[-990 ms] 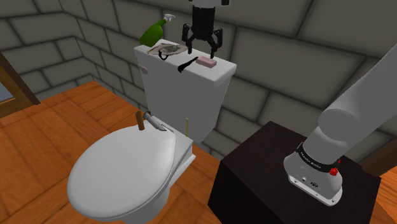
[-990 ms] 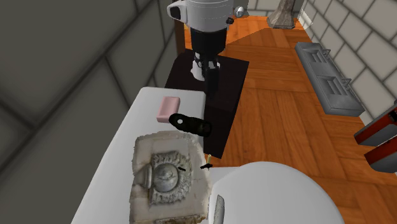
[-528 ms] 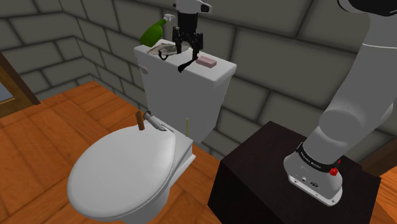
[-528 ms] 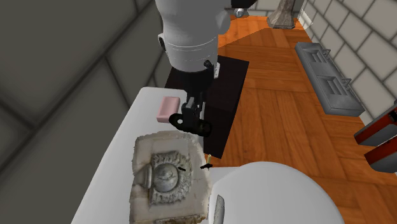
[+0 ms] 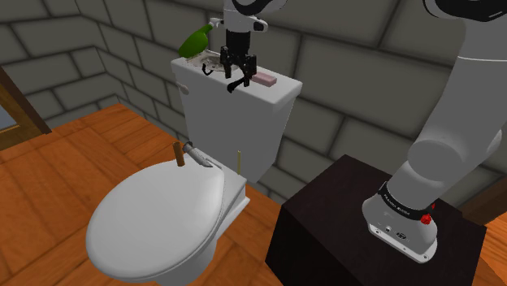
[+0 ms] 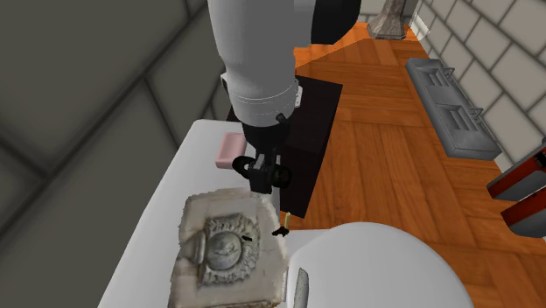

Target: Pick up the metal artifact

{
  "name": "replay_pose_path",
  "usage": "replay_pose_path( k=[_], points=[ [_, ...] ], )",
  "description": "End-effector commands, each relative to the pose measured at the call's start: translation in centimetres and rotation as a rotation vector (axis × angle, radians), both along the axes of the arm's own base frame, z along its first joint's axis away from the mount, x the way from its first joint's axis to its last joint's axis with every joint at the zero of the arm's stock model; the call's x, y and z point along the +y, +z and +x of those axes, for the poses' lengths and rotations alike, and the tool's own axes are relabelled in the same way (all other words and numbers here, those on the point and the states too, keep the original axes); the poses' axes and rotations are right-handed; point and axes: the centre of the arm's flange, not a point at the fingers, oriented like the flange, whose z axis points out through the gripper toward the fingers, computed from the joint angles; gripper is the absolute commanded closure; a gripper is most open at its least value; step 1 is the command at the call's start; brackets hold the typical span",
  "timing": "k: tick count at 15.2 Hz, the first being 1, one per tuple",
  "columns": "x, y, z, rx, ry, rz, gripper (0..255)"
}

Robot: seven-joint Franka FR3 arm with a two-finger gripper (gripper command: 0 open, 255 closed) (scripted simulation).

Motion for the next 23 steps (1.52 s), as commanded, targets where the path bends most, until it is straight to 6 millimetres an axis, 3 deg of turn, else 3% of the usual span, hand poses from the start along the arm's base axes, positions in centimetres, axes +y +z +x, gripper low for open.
replay_pose_path(
  k=[1, 2, 11, 23],
  points=[
    [0.0, -0.4, 0.1, -0.001, 0.000, 0.000, 0],
    [0.0, -0.4, 0.1, -0.001, 0.000, 0.000, 255],
    [0.0, -0.4, 0.1, -0.001, 0.000, 0.000, 255],
    [0.0, 6.0, 0.1, -0.001, 0.000, 0.000, 255]
  ],
)
